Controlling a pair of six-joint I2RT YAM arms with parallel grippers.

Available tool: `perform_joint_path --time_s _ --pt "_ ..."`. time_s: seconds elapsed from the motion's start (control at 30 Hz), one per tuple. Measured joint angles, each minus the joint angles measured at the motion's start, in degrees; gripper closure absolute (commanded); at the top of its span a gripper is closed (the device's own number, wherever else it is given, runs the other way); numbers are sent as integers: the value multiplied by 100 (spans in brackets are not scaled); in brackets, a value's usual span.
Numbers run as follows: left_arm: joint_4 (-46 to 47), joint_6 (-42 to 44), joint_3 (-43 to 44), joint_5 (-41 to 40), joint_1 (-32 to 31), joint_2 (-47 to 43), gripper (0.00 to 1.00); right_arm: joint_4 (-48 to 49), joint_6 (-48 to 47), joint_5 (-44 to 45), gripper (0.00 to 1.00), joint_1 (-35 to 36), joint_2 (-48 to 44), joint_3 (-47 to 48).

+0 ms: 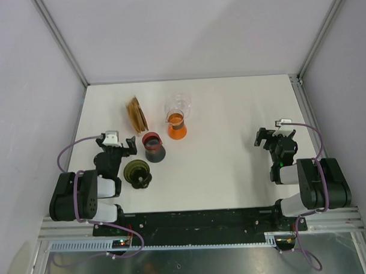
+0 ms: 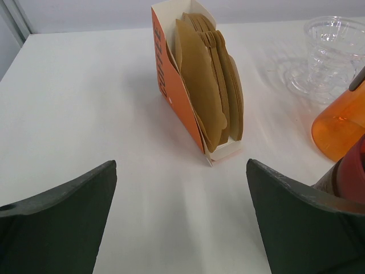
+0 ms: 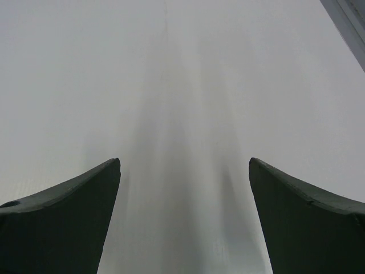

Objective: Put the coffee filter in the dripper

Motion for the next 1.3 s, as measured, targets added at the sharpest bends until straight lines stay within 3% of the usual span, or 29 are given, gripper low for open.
perform_joint_path --time_s 0.27,0.37,0.5,0.63,0.8,0.93,1.07,1.3 --pt "0 0 0 -2 0 0 0 -144 -2 2 1 28 -59 26" --pt "-101 -7 13 -7 17 -50 0 -839 2 44 1 70 -490 201" --pt "-962 -94 455 26 177 -402 0 -1827 339 -177 1 28 -1165 789" --pt "-2232 -96 1392 203 308 -728 0 -2570 804 -638 0 -37 -1622 1353" --pt "-3626 210 1963 835 350 -1377 5 -3652 901 -966 1 422 -2070 1810" --pt "-5462 715 2959 1523 356 -1425 9 -4498 767 -1139 1 863 -2306 2299" --pt "-7503 1567 4107 2149 367 -1499 6 -5001 603 -1268 1 1235 -2520 2634" --pt "-10557 3547 4638 2599 374 -1989 2 -5359 424 -1456 1 1622 -2562 2695"
